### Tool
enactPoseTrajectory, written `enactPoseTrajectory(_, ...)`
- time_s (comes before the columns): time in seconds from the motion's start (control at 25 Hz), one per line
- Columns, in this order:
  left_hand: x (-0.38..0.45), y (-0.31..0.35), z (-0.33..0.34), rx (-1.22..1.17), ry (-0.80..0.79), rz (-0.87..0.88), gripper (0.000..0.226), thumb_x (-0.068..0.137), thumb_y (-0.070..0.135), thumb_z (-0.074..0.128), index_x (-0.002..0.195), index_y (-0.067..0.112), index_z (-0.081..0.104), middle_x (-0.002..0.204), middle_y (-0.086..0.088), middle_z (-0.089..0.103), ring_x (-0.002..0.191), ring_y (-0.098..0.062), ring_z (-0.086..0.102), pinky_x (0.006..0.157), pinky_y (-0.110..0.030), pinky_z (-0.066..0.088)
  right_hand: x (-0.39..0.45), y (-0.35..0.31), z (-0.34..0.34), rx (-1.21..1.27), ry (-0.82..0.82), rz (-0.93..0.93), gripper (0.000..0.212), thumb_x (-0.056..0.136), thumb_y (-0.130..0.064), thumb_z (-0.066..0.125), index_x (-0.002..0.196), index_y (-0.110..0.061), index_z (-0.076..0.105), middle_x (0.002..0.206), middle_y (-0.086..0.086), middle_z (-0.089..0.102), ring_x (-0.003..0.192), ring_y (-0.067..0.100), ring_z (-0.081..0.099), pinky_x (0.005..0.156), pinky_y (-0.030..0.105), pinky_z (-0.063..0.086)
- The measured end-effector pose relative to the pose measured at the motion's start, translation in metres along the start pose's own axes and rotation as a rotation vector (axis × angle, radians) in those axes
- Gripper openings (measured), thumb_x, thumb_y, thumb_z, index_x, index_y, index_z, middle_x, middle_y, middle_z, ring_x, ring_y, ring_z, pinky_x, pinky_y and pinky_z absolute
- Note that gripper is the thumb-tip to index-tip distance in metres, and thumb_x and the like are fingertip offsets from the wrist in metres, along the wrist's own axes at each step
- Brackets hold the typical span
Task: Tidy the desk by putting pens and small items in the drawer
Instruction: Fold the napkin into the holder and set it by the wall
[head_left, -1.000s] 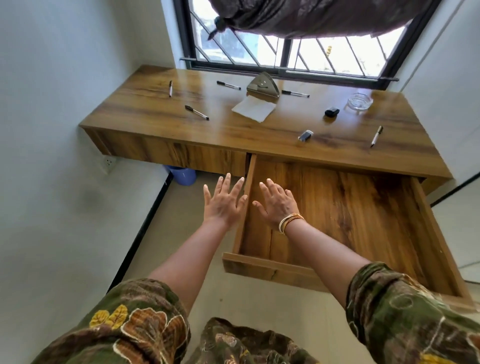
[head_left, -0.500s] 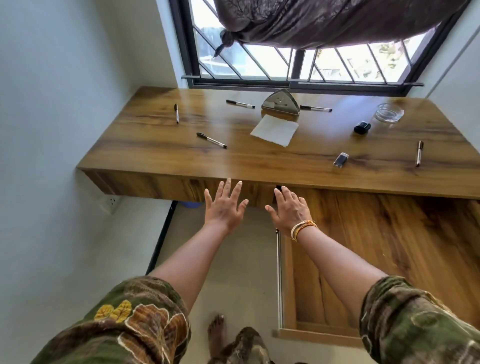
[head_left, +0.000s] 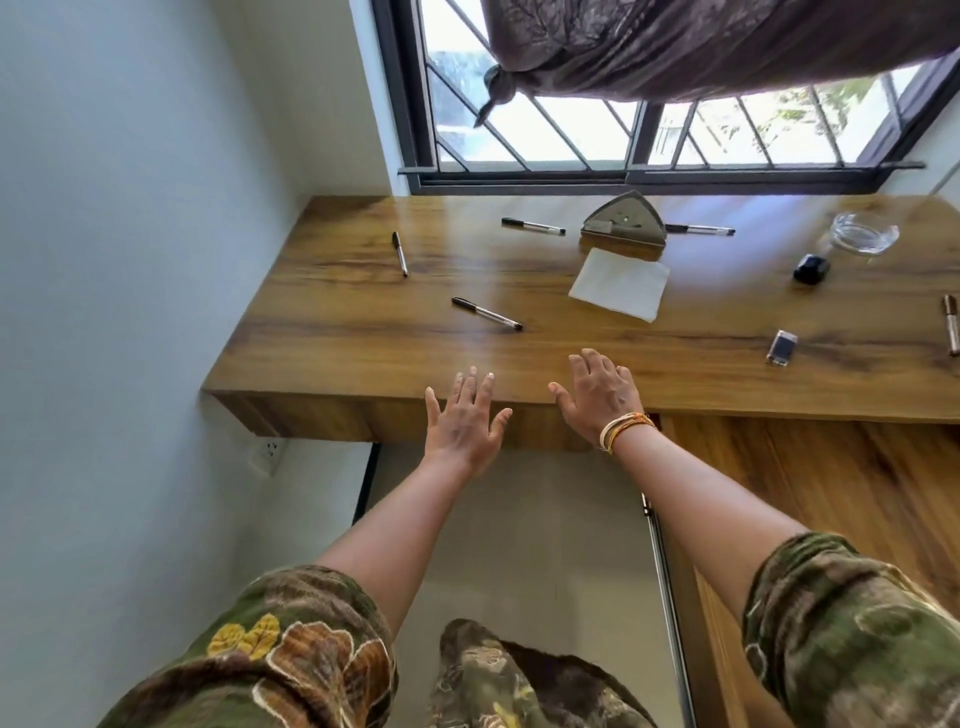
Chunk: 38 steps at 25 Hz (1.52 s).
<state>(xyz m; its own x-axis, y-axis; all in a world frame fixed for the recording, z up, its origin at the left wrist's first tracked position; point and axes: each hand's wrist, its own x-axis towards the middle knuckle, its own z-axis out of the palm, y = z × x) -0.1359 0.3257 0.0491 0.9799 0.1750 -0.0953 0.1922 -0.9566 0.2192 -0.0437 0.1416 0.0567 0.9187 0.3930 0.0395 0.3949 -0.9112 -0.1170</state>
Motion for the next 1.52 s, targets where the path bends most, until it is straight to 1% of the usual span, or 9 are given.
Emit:
enactPoseTrajectory(0.2, 0.043, -0.003, -0.017, -0.027, 0.050, 0.036, 0.063, 0.100, 0.050, 0.026, 0.153, 0.018, 0.017, 0.162, -0.006, 0.013, 0.150, -0.022, 0.008, 0.117, -0.056, -0.001, 0.044, -0.005, -0.004, 0.011, 0.001, -0.013, 0.057, 0.093, -0.049, 0.043, 0.137, -0.012, 0.040, 0.142, 0.011, 0.044, 0.129, 0.030, 0.045, 0.102, 0.046, 0.040)
enactPoseTrajectory(0.44, 0.132, 0.018, -0.024, -0.053, 0.115, 0.092, 0.055, 0.096, 0.039, 0.043, 0.145, 0.014, 0.036, 0.152, -0.008, 0.038, 0.142, -0.023, 0.032, 0.116, -0.056, 0.004, 0.118, 0.029, 0.004, 0.074, 0.083, 0.041, 0.051, 0.091, -0.044, 0.047, 0.130, -0.011, 0.047, 0.132, 0.012, 0.053, 0.119, 0.030, 0.053, 0.098, 0.044, 0.042)
enactPoseTrajectory(0.6, 0.200, 0.038, -0.030, -0.029, 0.099, 0.079, 0.045, 0.093, 0.028, 0.050, 0.136, 0.013, 0.048, 0.137, -0.004, 0.052, 0.123, -0.026, 0.053, 0.112, -0.049, 0.024, 0.178, 0.069, -0.008, 0.138, 0.114, 0.133, 0.044, 0.090, -0.032, 0.052, 0.126, -0.007, 0.051, 0.127, 0.015, 0.055, 0.114, 0.032, 0.054, 0.096, 0.044, 0.042)
enactPoseTrajectory(0.72, 0.241, 0.061, -0.029, -0.102, 0.077, 0.107, 0.038, 0.093, 0.022, 0.054, 0.128, 0.008, 0.055, 0.129, -0.010, 0.057, 0.110, -0.034, 0.060, 0.099, -0.041, 0.041, 0.208, 0.100, -0.010, 0.144, 0.083, 0.181, 0.050, 0.085, -0.029, 0.058, 0.128, -0.005, 0.048, 0.130, 0.017, 0.053, 0.117, 0.034, 0.053, 0.097, 0.044, 0.043)
enactPoseTrajectory(0.92, 0.287, 0.101, -0.028, -0.336, 0.020, 0.089, 0.039, 0.093, 0.019, 0.059, 0.129, 0.004, 0.056, 0.130, -0.012, 0.056, 0.115, -0.031, 0.059, 0.098, -0.040, 0.049, 0.246, 0.142, -0.014, 0.185, -0.006, 0.304, 0.063, 0.080, -0.039, 0.065, 0.133, -0.011, 0.045, 0.134, 0.016, 0.047, 0.123, 0.034, 0.047, 0.102, 0.048, 0.039)
enactPoseTrajectory(1.12, 0.317, 0.113, -0.021, -0.395, -0.057, 0.096, 0.047, 0.089, 0.026, 0.067, 0.131, 0.009, 0.055, 0.125, -0.009, 0.056, 0.110, -0.026, 0.060, 0.094, -0.038, 0.053, 0.272, 0.160, -0.020, 0.083, -0.204, 0.340, 0.072, 0.077, -0.055, 0.066, 0.133, -0.016, 0.044, 0.139, 0.014, 0.044, 0.126, 0.033, 0.043, 0.104, 0.050, 0.038)
enactPoseTrajectory(1.24, 0.332, 0.106, -0.023, -0.421, -0.138, 0.104, 0.053, 0.086, 0.024, 0.071, 0.133, 0.010, 0.052, 0.125, -0.009, 0.054, 0.109, -0.025, 0.059, 0.096, -0.037, 0.052, 0.281, 0.162, -0.019, 0.143, -0.291, 0.392, 0.070, 0.074, -0.055, 0.070, 0.128, -0.017, 0.047, 0.132, 0.010, 0.052, 0.121, 0.030, 0.050, 0.102, 0.047, 0.038)
enactPoseTrajectory(1.36, 0.345, 0.095, -0.032, -0.452, -0.236, 0.106, 0.062, 0.083, 0.025, 0.074, 0.138, 0.012, 0.048, 0.127, -0.011, 0.053, 0.113, -0.027, 0.056, 0.097, -0.036, 0.050, 0.289, 0.159, -0.024, 0.288, -0.382, 0.482, 0.066, 0.071, -0.047, 0.076, 0.123, -0.014, 0.054, 0.121, 0.010, 0.061, 0.110, 0.029, 0.057, 0.095, 0.042, 0.047)
enactPoseTrajectory(1.52, 0.363, 0.085, -0.041, -0.580, -0.230, 0.062, 0.071, 0.077, 0.030, 0.079, 0.138, 0.012, 0.047, 0.123, -0.008, 0.057, 0.107, -0.022, 0.057, 0.083, -0.028, 0.050, 0.295, 0.149, -0.033, 0.556, -0.391, 0.361, 0.038, 0.074, -0.031, 0.079, 0.105, -0.012, 0.068, 0.101, 0.010, 0.068, 0.089, 0.024, 0.063, 0.071, 0.031, 0.053)
